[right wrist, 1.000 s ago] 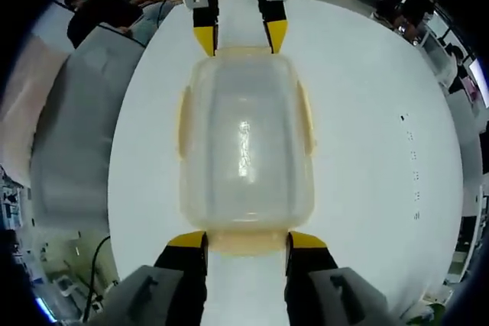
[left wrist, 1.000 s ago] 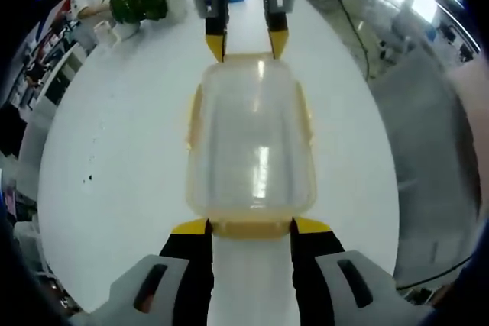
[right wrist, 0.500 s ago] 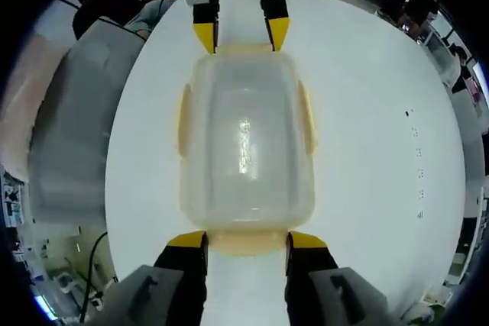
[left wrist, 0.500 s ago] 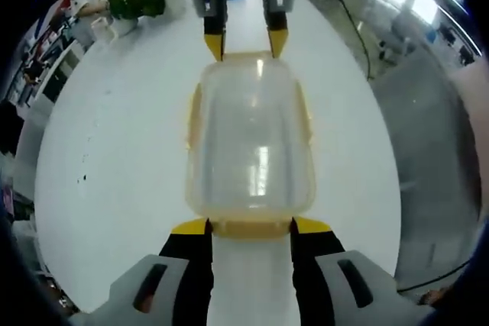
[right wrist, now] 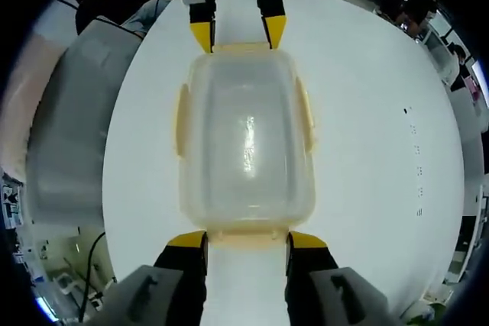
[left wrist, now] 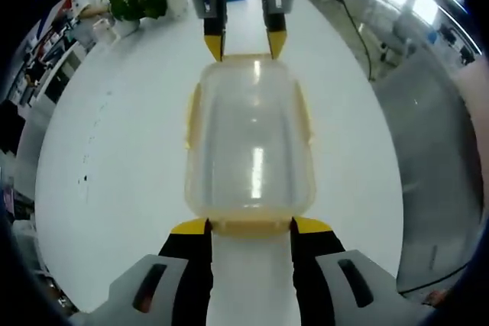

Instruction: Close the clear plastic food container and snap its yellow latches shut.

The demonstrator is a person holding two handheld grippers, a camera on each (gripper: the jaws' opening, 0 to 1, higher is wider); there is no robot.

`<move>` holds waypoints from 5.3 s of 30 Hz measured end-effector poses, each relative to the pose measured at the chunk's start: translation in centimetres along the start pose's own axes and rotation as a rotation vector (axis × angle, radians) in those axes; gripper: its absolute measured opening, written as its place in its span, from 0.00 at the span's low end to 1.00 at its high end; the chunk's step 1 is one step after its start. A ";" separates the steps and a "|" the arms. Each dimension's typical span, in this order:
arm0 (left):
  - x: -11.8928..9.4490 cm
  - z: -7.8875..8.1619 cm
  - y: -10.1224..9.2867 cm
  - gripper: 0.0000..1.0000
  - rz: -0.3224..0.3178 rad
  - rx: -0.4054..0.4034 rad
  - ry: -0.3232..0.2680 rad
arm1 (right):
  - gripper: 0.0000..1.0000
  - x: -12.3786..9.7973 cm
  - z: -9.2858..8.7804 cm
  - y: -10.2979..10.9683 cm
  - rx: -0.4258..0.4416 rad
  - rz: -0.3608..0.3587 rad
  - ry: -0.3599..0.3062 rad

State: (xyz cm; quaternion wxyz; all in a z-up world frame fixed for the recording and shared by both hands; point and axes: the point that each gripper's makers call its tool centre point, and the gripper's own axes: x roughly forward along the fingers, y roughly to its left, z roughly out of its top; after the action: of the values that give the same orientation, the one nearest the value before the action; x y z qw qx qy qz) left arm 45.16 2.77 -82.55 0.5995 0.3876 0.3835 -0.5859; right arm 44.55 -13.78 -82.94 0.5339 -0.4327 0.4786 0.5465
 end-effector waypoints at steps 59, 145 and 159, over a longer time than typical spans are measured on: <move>-2.6 -0.4 2.1 0.36 0.131 -0.131 -0.022 | 0.38 -4.0 2.4 -0.7 0.154 -0.090 -0.244; 2.7 7.6 -1.6 0.55 0.277 0.054 -0.299 | 0.54 1.1 11.2 -2.1 0.159 0.121 -0.277; 3.2 7.8 -1.7 0.54 0.360 0.043 -0.322 | 0.49 1.3 11.2 -2.4 0.179 0.199 -0.255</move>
State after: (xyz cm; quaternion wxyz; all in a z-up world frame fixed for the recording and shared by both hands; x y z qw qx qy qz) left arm 43.59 -5.71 -82.37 0.7393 0.3641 0.1953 -0.5317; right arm 47.26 -2.63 -82.51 0.5701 -0.2613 0.4941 0.6022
